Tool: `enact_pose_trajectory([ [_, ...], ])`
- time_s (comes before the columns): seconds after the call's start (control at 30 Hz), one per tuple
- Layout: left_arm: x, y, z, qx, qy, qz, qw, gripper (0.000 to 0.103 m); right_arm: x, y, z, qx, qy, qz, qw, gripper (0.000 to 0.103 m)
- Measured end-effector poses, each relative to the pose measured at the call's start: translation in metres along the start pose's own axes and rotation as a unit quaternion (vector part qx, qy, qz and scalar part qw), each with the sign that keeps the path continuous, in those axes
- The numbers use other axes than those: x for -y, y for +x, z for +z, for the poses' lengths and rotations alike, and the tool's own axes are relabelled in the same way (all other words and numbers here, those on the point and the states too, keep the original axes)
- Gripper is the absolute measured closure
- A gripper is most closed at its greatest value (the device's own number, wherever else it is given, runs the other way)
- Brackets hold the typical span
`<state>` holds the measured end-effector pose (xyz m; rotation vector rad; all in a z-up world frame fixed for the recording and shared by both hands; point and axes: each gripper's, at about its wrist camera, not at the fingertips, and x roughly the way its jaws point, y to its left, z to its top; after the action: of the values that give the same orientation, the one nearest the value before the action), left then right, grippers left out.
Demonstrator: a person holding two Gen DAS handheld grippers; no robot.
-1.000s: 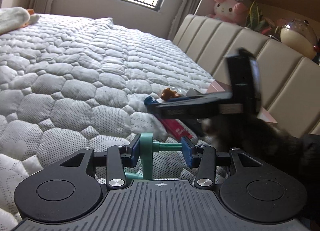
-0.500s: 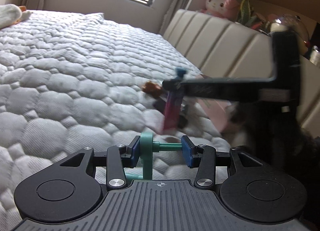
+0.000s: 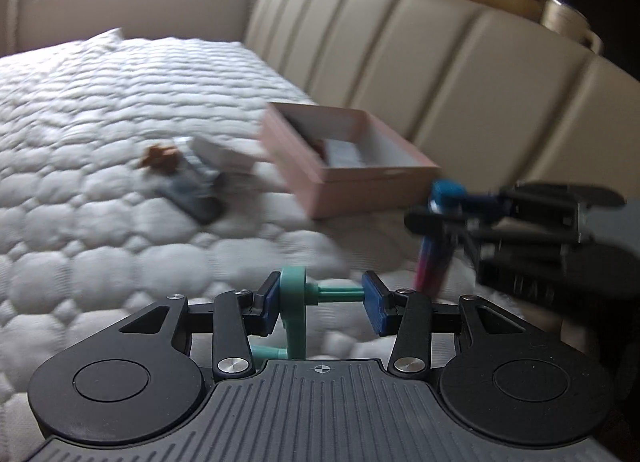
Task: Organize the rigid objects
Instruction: 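Reach the right gripper toward the red-and-blue tube while the left gripper holds the green toy, then drop the green plastic toy into the pink box with the left gripper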
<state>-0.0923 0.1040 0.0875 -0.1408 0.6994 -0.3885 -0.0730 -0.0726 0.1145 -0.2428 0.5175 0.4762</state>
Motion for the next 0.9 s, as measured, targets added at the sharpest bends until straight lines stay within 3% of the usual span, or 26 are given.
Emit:
enact_pose_trajectory([
  [0.3, 0.067, 0.025, 0.004, -0.024, 0.050, -0.027, 0.9981, 0.056, 0.045, -0.057, -0.059, 0.006, 0.051, -0.043, 0.998, 0.083],
  [0.6, 0.080, 0.061, 0.013, -0.046, 0.047, -0.034, 0.9973, 0.056, 0.061, -0.065, -0.074, 0.020, 0.082, -0.060, 0.995, 0.083],
  [0.73, 0.073, 0.068, 0.038, -0.044, 0.028, -0.027, 0.9983, 0.056, 0.065, -0.068, -0.069, 0.040, 0.086, -0.058, 0.994, 0.083],
  [0.9, 0.061, 0.079, 0.102, -0.005, -0.003, -0.018, 0.9998, 0.056, 0.068, -0.067, -0.068, 0.043, 0.095, -0.048, 0.993, 0.083],
])
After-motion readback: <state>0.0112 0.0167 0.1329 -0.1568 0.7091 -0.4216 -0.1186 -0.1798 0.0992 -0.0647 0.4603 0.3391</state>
